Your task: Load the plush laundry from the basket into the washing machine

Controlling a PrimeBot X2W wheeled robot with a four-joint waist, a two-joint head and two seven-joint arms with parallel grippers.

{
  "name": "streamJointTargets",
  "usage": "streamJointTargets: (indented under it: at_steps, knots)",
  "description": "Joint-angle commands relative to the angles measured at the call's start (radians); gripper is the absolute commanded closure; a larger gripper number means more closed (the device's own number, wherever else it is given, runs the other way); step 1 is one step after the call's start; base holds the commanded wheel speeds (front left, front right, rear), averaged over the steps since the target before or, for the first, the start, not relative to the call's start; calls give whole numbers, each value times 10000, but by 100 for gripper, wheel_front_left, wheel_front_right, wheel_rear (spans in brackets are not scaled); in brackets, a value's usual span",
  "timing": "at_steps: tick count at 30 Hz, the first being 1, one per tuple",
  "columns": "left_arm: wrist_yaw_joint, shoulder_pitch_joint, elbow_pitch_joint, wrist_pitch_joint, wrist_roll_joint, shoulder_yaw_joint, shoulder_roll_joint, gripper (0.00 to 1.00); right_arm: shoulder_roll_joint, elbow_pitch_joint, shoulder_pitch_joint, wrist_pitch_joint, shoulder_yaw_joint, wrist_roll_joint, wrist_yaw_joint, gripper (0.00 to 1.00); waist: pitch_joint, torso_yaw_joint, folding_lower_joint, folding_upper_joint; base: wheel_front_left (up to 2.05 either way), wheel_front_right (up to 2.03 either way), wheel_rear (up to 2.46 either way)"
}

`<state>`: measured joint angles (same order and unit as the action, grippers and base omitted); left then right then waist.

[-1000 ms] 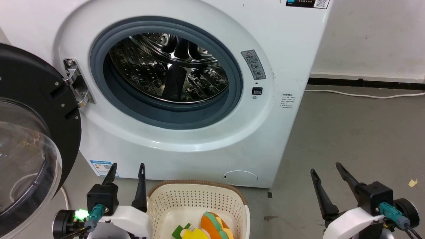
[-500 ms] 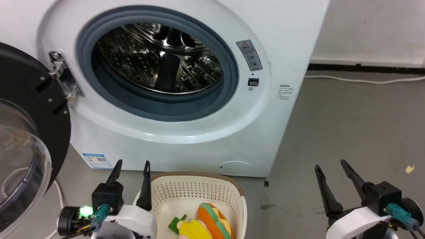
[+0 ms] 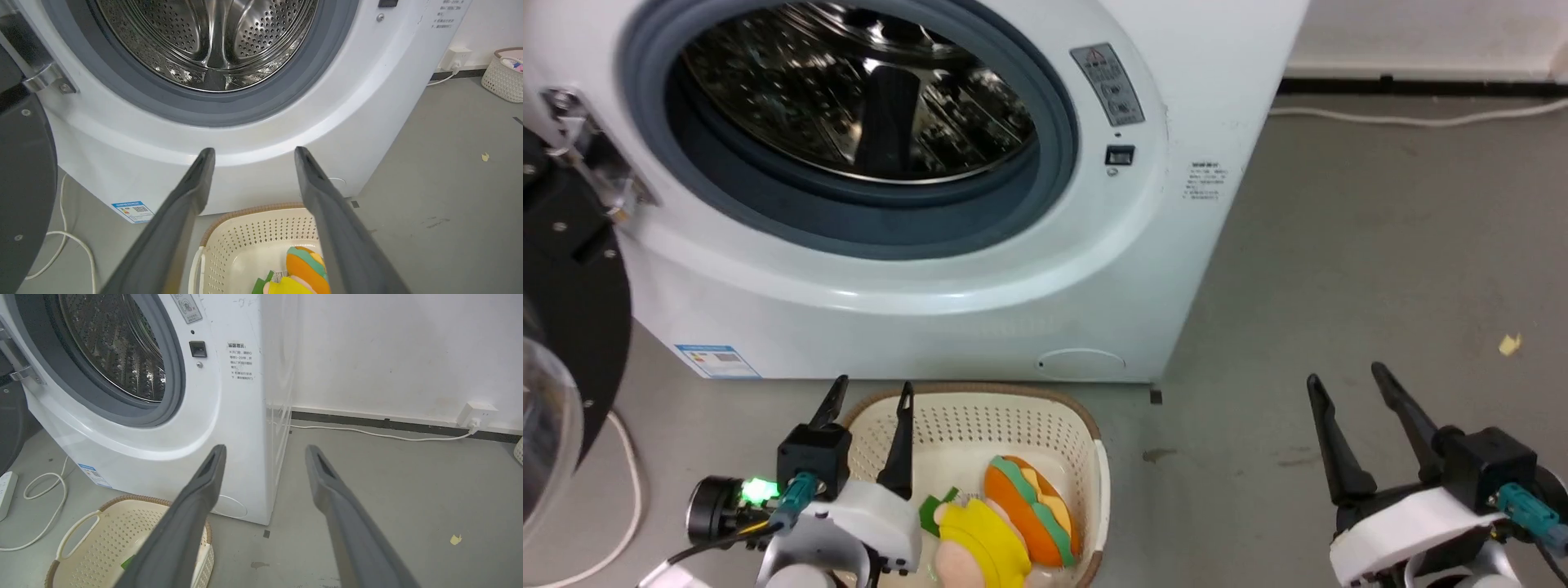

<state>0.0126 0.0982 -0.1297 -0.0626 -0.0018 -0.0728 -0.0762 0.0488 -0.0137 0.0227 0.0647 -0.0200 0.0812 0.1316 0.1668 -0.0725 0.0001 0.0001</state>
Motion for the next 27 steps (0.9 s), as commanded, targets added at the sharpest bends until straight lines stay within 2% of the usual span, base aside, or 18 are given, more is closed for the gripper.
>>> streamJointTargets:
  at_steps: [1,27]
  knots:
    - [81,288,-260,-58,-19,-91,-62,0,4,-94,208,114,-19,139,-3,0,276,-172,-1,-1,0,0,0]
    - [490,2449,-4131,433,-394,-1499,-930,0,7,-293,868,654,296,1129,-5,0,2673,-1346,-1,-1,0,0,0]
